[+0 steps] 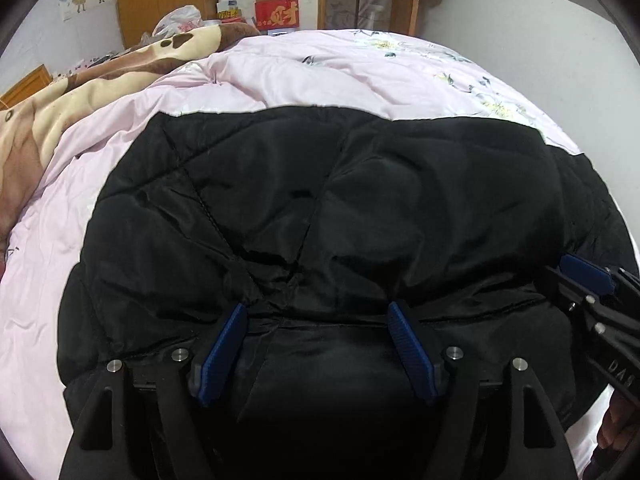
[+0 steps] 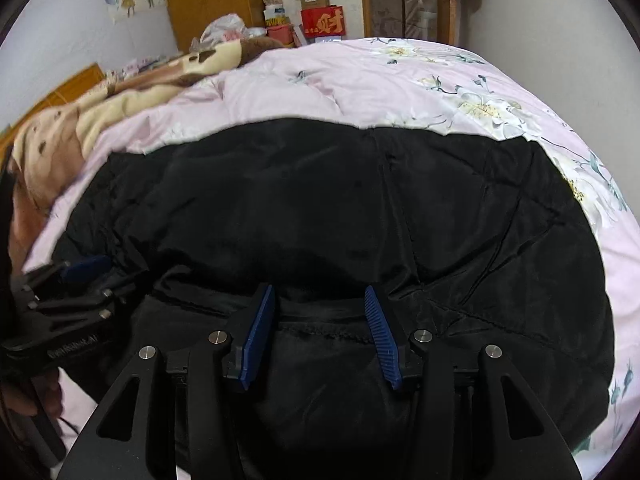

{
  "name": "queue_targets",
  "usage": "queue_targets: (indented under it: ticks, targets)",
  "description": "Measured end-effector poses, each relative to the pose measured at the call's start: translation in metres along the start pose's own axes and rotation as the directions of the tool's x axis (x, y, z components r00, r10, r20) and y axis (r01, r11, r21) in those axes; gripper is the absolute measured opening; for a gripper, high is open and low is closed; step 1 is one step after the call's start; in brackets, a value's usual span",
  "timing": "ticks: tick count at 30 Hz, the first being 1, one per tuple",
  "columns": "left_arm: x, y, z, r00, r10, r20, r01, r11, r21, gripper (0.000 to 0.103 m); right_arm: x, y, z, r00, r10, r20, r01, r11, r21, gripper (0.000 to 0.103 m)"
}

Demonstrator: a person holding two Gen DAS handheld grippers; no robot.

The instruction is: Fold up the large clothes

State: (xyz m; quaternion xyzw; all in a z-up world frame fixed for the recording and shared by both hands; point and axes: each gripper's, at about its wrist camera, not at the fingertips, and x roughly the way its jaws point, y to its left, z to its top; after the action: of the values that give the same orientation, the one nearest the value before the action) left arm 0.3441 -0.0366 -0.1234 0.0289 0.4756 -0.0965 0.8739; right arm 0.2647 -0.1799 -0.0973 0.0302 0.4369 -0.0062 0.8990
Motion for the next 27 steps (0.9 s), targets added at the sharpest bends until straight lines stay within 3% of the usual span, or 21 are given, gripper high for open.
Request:
queue_targets:
  ticks: [8, 13, 15, 17, 20, 23, 25, 27]
  targets:
    - [0.023, -0.001, -0.01, 1.0, 0.025, 0.007, -0.024, 1.0, -0.016, 0.074, 0.019, 0.005, -0.017, 0.998, -0.059, -0.004, 0.059, 0.998, -0.034, 0.048]
    - [0.011, -0.001, -0.006, 1.0, 0.021, 0.012, -0.021, 1.0, -0.013, 0.074, 0.015, -0.004, -0.006, 0.999, -0.014, -0.049, 0.013, 1.0, -0.014, 0.048]
    - [-0.001, 0.003, -0.001, 1.0, 0.014, 0.02, -0.014, 1.0, -0.007, 0.074, -0.004, -0.01, 0.006, 0.998, 0.029, -0.049, -0.029, 1.0, 0.0, 0.048]
    - [-0.012, 0.008, 0.005, 0.996, 0.07, 0.047, -0.07, 0.998, 0.006, 0.074, -0.026, -0.017, 0.013, 1.0, 0.014, 0.006, -0.014, 1.0, 0.002, 0.048]
    - [-0.02, 0.025, 0.01, 0.987, 0.144, 0.071, -0.143, 0.99, -0.018, 0.073, -0.044, -0.034, 0.025, 0.995, -0.085, 0.057, 0.085, 0.996, -0.005, 0.048]
    - [-0.007, 0.036, 0.011, 0.984, 0.172, 0.04, -0.171, 0.985, -0.016, 0.074, -0.03, -0.055, 0.024, 0.991, -0.13, -0.005, 0.13, 0.991, 0.019, 0.048]
    - [0.004, 0.037, 0.007, 0.986, 0.165, 0.017, -0.165, 0.986, -0.007, 0.074, -0.012, -0.063, 0.018, 0.991, -0.109, -0.073, 0.11, 0.994, 0.006, 0.048]
    - [0.012, 0.039, 0.006, 0.987, 0.159, -0.001, -0.159, 0.987, -0.025, 0.074, -0.003, -0.06, 0.013, 0.989, -0.122, -0.082, 0.121, 0.992, -0.019, 0.048]
